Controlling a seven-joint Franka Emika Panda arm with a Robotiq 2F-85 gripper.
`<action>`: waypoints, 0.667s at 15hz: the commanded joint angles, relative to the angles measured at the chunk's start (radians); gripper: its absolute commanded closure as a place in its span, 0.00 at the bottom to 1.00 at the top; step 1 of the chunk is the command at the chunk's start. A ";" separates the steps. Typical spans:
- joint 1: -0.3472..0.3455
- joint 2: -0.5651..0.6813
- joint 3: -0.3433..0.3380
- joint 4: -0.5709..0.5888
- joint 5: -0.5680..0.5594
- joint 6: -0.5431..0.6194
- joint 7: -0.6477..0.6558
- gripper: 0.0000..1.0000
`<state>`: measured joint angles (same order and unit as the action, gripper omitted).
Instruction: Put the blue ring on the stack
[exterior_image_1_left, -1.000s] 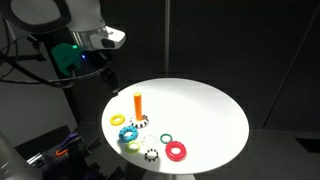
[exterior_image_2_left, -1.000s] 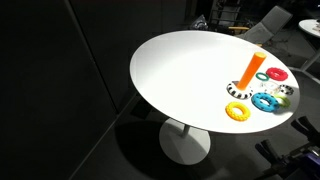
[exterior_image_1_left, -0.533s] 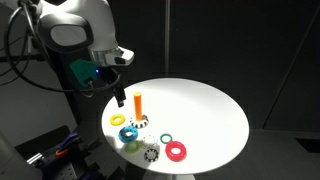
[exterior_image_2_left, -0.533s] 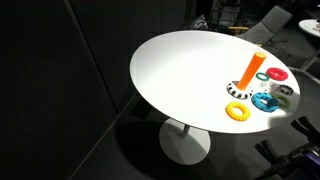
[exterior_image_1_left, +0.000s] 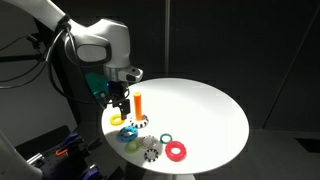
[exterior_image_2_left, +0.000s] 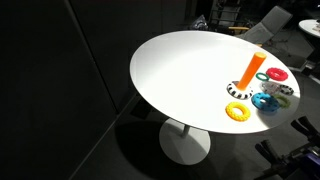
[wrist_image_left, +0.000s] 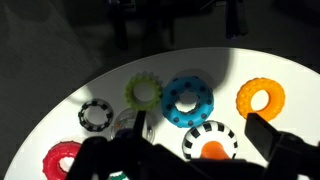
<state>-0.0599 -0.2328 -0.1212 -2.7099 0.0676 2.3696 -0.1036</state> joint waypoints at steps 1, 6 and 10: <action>-0.006 0.005 0.006 0.005 0.001 -0.001 -0.001 0.00; -0.009 0.072 0.006 0.002 -0.005 0.077 0.003 0.00; -0.014 0.155 -0.006 0.006 0.010 0.159 -0.034 0.00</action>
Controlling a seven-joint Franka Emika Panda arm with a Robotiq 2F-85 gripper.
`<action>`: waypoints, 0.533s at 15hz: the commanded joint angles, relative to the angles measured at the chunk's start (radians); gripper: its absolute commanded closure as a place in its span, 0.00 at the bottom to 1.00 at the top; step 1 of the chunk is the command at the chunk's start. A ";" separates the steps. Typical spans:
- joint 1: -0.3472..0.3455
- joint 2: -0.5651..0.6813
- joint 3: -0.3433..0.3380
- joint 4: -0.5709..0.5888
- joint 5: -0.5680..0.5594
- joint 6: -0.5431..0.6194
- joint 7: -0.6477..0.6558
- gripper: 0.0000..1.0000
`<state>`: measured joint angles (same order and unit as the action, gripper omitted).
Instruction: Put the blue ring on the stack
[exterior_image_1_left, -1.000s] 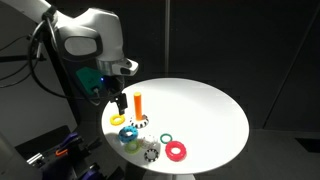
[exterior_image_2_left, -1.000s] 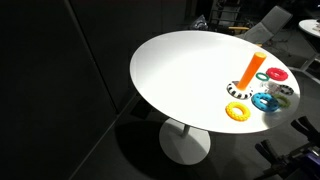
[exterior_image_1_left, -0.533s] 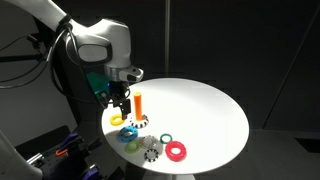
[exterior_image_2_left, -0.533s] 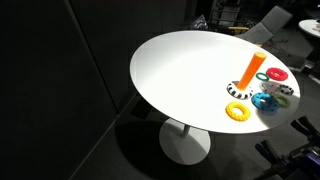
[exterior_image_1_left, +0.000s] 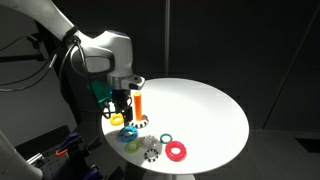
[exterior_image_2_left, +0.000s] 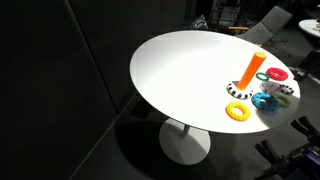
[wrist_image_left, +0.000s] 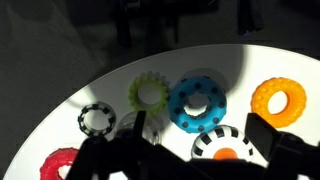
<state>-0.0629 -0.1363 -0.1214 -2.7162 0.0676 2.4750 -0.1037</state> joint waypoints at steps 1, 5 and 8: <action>-0.012 0.079 -0.007 0.010 0.017 0.086 -0.047 0.00; -0.019 0.161 -0.003 0.007 0.042 0.214 -0.116 0.00; -0.031 0.220 0.009 0.017 0.071 0.271 -0.187 0.00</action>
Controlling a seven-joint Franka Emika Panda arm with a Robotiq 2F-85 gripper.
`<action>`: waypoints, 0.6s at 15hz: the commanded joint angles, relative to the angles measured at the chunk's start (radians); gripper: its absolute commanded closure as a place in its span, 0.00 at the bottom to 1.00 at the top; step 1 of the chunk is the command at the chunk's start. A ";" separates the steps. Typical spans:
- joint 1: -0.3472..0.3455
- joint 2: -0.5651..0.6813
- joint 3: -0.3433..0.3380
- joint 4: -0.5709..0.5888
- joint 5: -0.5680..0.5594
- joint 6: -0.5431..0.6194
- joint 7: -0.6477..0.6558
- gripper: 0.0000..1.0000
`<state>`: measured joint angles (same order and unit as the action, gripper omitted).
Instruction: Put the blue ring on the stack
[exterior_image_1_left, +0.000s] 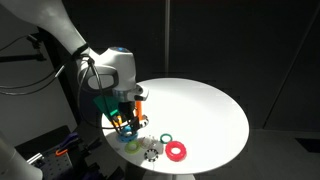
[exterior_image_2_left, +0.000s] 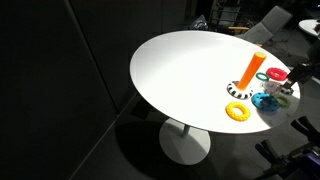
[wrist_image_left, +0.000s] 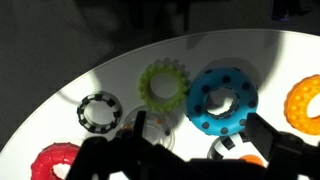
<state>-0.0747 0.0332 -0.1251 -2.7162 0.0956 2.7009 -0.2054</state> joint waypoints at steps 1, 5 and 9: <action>-0.024 0.067 0.020 0.021 0.056 0.057 -0.110 0.00; -0.055 0.127 0.057 0.038 0.105 0.082 -0.209 0.00; -0.090 0.178 0.103 0.061 0.119 0.117 -0.257 0.00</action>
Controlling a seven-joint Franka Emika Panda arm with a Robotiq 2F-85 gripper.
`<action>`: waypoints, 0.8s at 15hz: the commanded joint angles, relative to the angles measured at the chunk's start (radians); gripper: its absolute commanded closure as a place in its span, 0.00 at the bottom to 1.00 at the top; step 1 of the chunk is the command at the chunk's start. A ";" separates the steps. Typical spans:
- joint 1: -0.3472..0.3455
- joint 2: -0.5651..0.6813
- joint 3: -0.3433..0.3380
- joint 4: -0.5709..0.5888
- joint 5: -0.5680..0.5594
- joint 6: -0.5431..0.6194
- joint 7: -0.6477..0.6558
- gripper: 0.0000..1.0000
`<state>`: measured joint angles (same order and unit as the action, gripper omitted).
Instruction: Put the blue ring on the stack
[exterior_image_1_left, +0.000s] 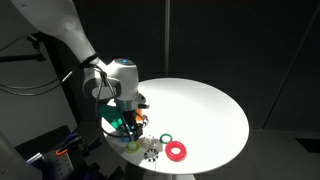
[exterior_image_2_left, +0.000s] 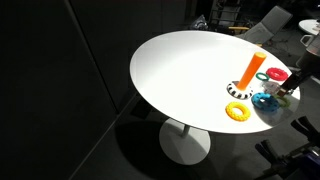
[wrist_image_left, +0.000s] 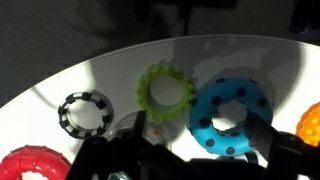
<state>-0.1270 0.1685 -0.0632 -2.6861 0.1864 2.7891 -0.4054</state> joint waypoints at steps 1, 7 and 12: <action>-0.047 0.057 0.052 0.039 0.024 0.038 -0.058 0.00; -0.097 0.128 0.121 0.071 0.010 0.100 -0.049 0.00; -0.133 0.171 0.169 0.079 -0.012 0.161 -0.031 0.00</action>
<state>-0.2212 0.3102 0.0714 -2.6273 0.1865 2.9208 -0.4271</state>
